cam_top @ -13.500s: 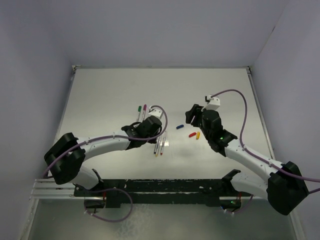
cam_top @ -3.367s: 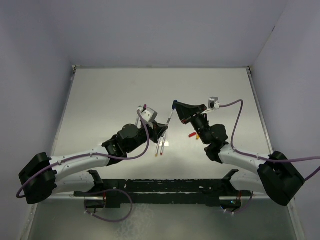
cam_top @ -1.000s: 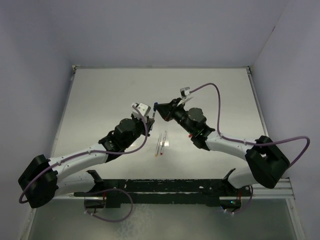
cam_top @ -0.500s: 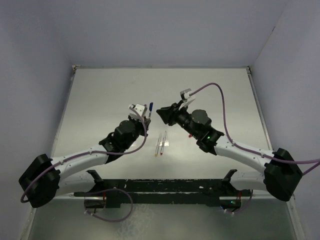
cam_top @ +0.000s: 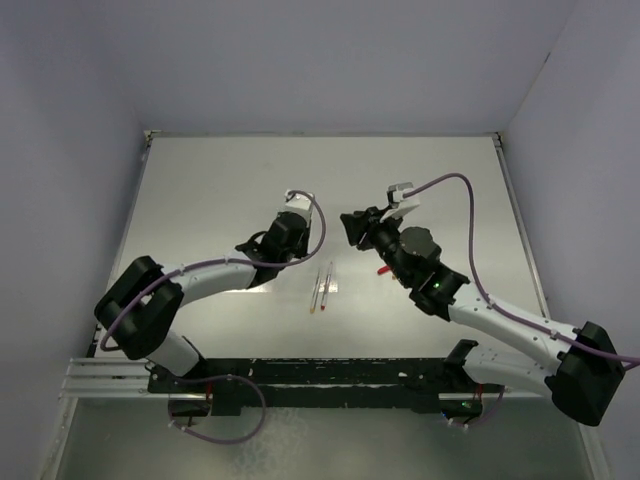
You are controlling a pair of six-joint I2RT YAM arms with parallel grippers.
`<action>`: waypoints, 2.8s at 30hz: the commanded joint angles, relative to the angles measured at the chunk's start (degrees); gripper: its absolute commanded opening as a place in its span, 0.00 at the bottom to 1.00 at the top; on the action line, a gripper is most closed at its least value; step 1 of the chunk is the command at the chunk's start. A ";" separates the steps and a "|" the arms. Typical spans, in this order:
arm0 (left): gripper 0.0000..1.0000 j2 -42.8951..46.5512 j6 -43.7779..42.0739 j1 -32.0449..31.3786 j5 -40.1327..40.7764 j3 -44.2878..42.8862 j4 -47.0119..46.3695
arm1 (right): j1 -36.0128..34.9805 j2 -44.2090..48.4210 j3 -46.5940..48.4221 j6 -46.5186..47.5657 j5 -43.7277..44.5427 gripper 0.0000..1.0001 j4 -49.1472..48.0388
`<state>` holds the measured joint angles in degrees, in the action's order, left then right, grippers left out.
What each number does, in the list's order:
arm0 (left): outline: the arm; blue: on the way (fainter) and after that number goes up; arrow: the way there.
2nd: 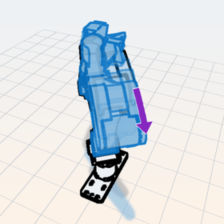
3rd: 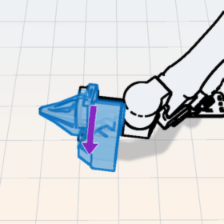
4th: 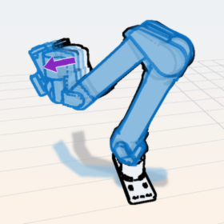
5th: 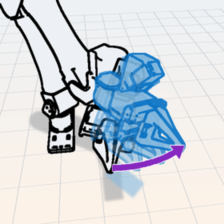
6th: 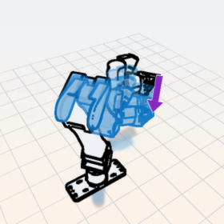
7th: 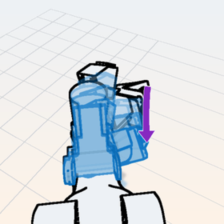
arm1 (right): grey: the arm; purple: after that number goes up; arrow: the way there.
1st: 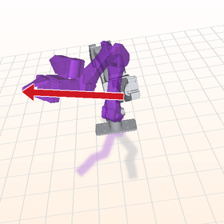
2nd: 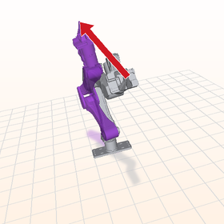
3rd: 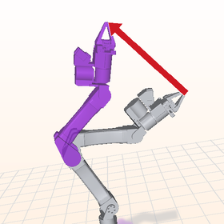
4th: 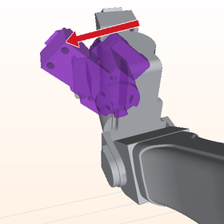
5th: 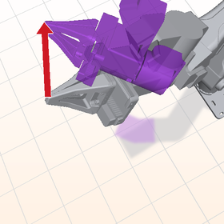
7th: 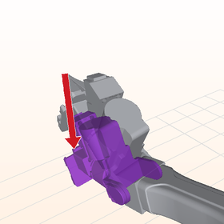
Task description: Insert the pens into the pen caps
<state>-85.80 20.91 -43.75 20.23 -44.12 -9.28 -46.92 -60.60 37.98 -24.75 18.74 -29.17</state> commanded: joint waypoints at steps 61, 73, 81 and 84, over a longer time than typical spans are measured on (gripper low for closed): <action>0.26 -2.62 7.05 -0.96 -1.77 -10.55 17.82 | 14.73 -1.96 -6.73 -17.19 8.76 0.45 18.80; 0.32 2.15 10.10 -8.07 -4.06 -3.07 19.53 | 15.19 -3.09 -6.73 -21.26 13.25 0.53 24.09; 0.43 0.13 9.98 -8.79 -8.69 -2.25 15.27 | 15.30 -2.77 -8.47 -21.30 12.77 0.53 22.40; 0.45 -1.37 10.11 -8.97 -8.98 -2.94 15.08 | 15.28 -2.61 -8.70 -20.92 13.03 0.52 22.40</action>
<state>-85.84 29.69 -52.27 13.39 -46.50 9.39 -31.81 -64.12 29.43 -44.93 29.47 -5.67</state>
